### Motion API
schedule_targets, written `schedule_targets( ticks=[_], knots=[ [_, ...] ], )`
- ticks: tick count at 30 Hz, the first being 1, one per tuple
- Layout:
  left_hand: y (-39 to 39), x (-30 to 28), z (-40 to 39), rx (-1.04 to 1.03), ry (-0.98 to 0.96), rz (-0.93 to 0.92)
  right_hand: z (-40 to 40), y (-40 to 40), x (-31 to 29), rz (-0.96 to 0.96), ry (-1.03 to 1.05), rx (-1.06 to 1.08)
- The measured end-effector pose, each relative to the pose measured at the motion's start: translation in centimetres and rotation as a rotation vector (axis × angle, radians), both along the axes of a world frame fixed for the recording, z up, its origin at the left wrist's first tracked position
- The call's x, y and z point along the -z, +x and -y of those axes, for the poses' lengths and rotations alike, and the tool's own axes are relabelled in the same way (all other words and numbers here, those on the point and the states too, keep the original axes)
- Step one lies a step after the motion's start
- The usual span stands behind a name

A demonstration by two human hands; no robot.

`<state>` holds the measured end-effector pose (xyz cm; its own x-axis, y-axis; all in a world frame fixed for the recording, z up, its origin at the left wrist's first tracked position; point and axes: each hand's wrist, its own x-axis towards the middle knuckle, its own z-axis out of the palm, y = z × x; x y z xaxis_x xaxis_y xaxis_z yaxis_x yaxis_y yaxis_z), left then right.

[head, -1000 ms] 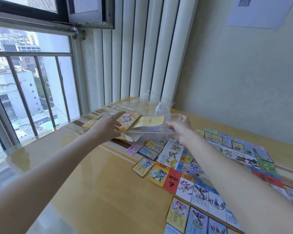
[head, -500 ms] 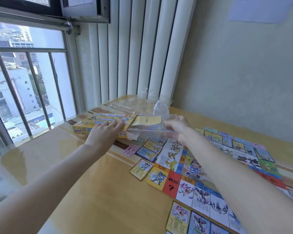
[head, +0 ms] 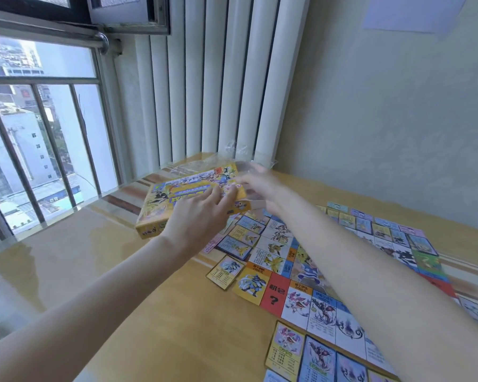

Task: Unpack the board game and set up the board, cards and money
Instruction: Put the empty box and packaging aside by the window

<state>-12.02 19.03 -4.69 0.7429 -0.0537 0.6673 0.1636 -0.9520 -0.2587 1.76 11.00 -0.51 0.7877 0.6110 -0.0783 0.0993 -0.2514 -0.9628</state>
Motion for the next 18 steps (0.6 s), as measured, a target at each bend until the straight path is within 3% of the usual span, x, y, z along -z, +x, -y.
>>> schedule_targets(
  ticks=[6,9,12,14,16,18],
  knots=[
    [-0.7,-4.0,-1.6,0.165,-0.591,-0.047,0.9,1.3,-2.1,0.143,0.115,0.078],
    [0.3,-6.5,-3.7,0.167,-0.780,-0.135,1.8,0.9,-4.8,0.163,0.179,-0.086],
    [0.9,-8.6,-4.2,0.270,-1.129,-0.154,3.3,0.3,-7.1,0.111,0.252,-0.307],
    [0.7,-9.8,-4.1,0.289,-1.255,-0.188,3.8,0.2,-7.7,0.125,0.238,-0.366],
    [0.4,-10.1,-4.0,0.249,-1.295,-0.238,3.9,0.0,-7.8,0.249,0.174,-0.343],
    [0.0,-9.7,-3.8,0.300,-1.423,-0.226,3.7,-0.4,-7.9,0.493,0.089,-0.251]
  ],
)
